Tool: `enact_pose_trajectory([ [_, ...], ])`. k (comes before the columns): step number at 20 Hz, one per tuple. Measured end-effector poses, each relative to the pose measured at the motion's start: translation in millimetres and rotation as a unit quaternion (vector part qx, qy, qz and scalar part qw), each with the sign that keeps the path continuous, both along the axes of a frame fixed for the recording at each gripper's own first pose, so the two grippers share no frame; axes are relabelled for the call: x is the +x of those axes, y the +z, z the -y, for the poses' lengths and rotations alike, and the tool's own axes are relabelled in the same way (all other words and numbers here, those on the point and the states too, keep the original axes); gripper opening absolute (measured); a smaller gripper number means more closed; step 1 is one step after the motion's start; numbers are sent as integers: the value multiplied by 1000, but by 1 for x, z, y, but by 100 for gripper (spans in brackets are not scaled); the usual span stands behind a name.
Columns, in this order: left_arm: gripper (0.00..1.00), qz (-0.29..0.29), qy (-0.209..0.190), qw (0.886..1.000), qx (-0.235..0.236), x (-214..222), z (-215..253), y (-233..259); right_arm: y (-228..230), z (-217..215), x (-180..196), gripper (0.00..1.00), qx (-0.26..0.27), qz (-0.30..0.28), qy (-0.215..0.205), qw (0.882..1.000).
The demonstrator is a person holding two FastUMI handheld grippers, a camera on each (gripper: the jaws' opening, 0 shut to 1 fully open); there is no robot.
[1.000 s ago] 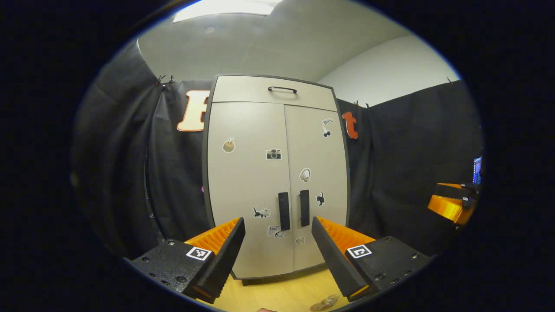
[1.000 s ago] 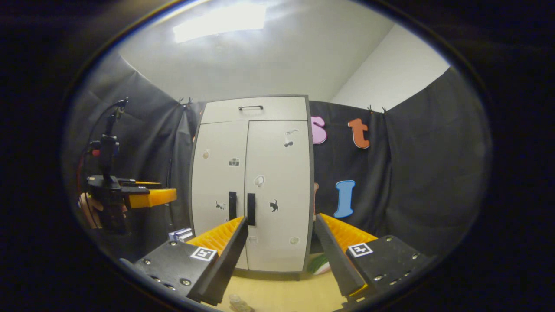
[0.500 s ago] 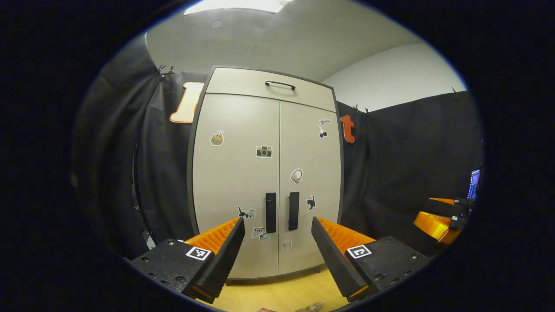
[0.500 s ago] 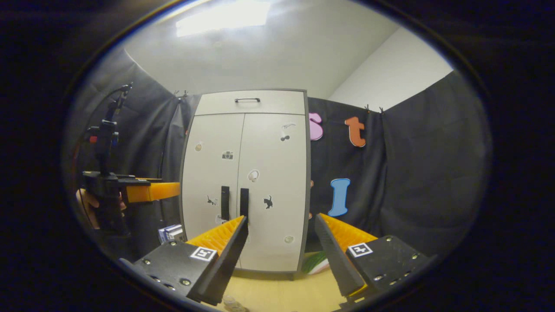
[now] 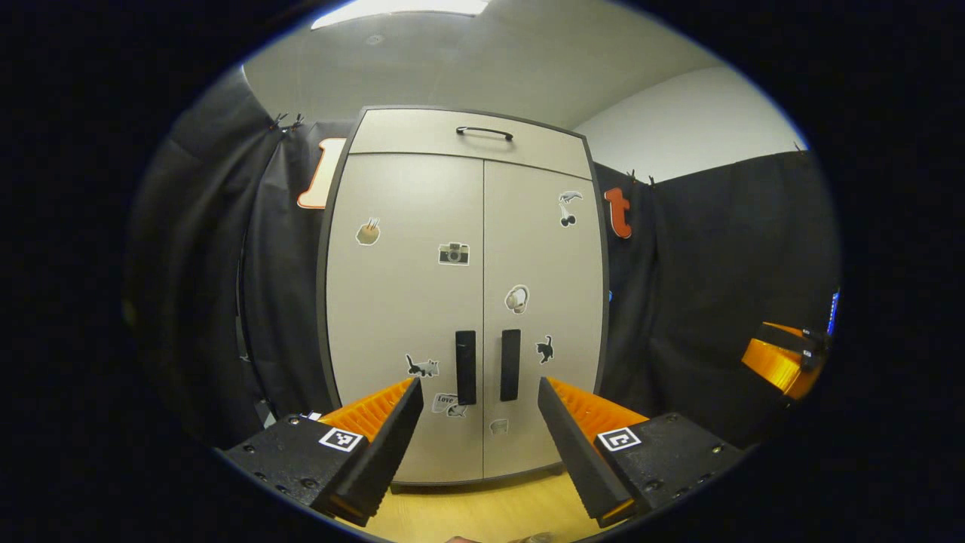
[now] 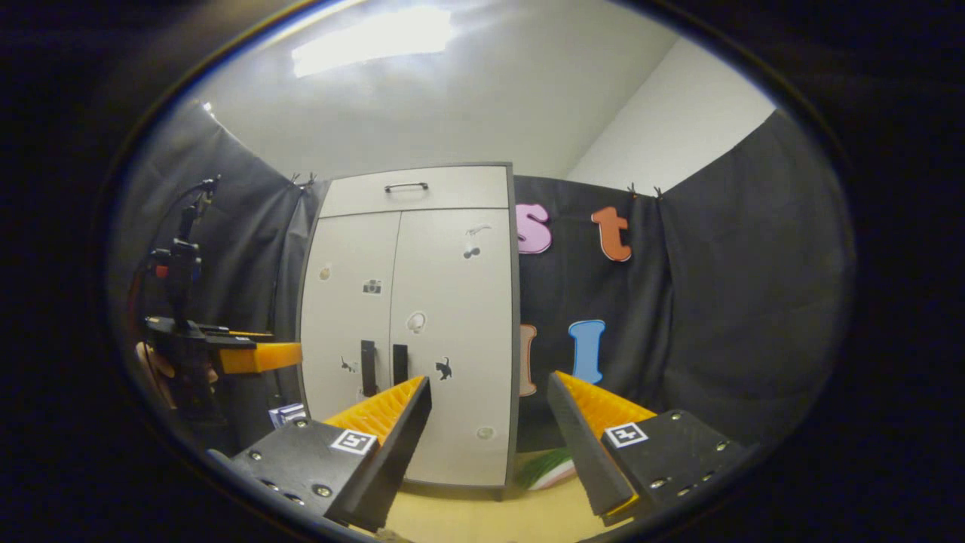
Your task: Grasp the bottle in the cabinet with the left hand and place it on the coaster, then close the right door with the right hand and the left door with the left hand.
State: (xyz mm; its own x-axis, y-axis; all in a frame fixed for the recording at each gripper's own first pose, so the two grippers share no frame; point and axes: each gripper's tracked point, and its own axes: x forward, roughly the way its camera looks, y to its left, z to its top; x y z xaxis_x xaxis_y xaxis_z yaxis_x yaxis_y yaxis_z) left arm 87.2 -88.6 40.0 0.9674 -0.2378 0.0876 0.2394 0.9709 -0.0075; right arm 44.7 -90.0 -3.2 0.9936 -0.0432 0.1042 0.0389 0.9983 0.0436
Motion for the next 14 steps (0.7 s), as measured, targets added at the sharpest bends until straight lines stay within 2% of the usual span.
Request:
enact_pose_trajectory([
  [9,97,-2,7,1000,-19,5,36,1,-12,48,11,94,17,-2,13,1000],
  [14,97,23,27,999,3,10,44,9,-15,65,19,94,11,-5,17,1000],
])
